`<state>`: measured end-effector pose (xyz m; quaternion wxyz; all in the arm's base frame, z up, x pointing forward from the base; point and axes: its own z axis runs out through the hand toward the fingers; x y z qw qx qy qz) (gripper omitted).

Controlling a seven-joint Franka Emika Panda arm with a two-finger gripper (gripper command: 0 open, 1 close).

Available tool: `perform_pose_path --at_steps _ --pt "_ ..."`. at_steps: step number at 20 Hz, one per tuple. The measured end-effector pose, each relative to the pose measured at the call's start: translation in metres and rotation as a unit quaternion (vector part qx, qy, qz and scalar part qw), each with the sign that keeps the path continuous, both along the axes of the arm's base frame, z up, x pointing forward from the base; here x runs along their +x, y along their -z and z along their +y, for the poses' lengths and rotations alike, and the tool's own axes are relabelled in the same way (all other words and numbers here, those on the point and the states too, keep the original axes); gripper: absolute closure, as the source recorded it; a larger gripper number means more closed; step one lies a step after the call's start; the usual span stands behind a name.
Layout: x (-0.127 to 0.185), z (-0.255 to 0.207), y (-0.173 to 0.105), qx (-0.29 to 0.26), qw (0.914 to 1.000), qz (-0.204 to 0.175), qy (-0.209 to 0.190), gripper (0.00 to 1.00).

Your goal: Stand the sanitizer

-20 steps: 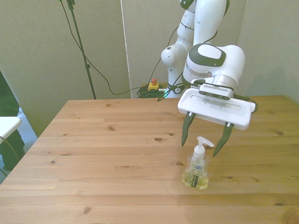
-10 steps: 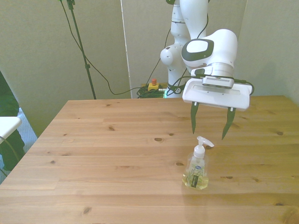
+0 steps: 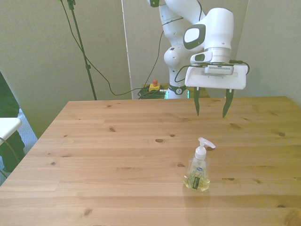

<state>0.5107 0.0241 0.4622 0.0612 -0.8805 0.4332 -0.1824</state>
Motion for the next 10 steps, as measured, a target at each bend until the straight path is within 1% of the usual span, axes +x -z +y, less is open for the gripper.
perform_pose_path --at_steps 3,5,8,10 --pt "0.014 -0.026 -0.025 0.029 0.9969 0.053 -0.051 0.0" --pt "0.018 -0.03 -0.034 0.058 0.9929 0.07 -0.076 0.0" --pt "0.02 -0.024 -0.028 0.075 0.9873 0.093 -0.105 0.0" --pt "0.02 -0.016 -0.019 0.063 0.9851 0.112 -0.114 0.0"
